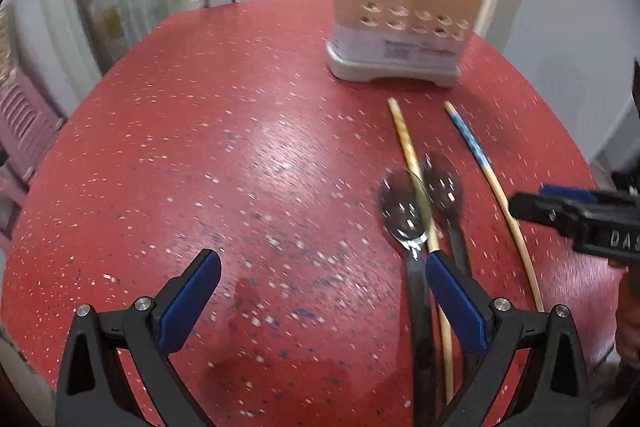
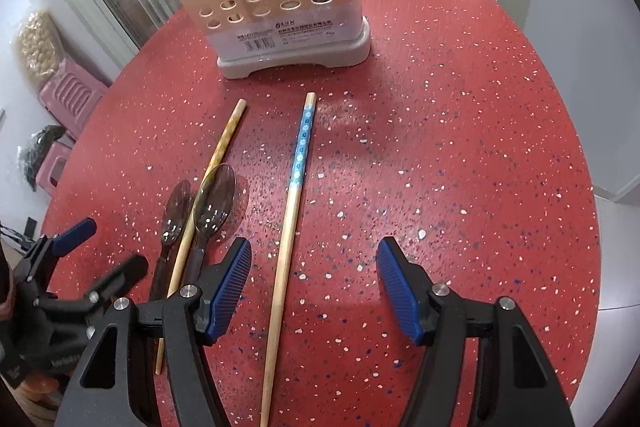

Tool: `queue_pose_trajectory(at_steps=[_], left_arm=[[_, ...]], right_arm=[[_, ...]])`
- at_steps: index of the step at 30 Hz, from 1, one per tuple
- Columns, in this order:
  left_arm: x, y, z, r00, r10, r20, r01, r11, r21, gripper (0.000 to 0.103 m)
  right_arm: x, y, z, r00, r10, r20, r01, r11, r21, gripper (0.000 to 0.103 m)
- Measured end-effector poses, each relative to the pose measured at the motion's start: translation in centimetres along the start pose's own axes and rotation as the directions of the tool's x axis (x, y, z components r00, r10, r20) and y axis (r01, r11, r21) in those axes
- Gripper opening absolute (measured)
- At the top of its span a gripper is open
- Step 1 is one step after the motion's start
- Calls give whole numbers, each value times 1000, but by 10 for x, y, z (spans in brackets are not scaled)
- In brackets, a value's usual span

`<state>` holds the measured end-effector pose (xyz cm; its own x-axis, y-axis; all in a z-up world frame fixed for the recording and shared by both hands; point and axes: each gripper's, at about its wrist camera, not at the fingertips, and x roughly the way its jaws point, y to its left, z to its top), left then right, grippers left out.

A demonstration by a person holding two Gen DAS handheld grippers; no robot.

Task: Organize utensils
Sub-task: 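Move both grippers to the remaining spoons and patterned chopsticks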

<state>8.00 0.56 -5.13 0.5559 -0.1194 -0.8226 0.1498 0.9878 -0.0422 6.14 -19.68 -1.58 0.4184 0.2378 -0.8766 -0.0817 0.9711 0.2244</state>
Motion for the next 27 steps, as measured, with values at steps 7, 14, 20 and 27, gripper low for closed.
queue_pose_trajectory(at_steps=[7, 14, 20, 27], left_arm=[[5, -3, -4, 999, 2, -39, -2, 1000, 12, 103], [6, -1, 0, 999, 16, -42, -16, 1000, 4, 103], [5, 8, 0, 999, 16, -44, -16, 1000, -5, 103], [7, 0, 1, 998, 6, -66, -5, 1000, 18, 103]], right_arm=[[-3, 1, -1, 1000, -1, 6, 1, 1000, -5, 69], [-5, 2, -3, 1000, 0, 3, 0, 1000, -6, 69], [-4, 0, -4, 1000, -5, -1, 5, 1000, -3, 69], [-3, -1, -5, 1000, -17, -7, 17, 1000, -1, 69]])
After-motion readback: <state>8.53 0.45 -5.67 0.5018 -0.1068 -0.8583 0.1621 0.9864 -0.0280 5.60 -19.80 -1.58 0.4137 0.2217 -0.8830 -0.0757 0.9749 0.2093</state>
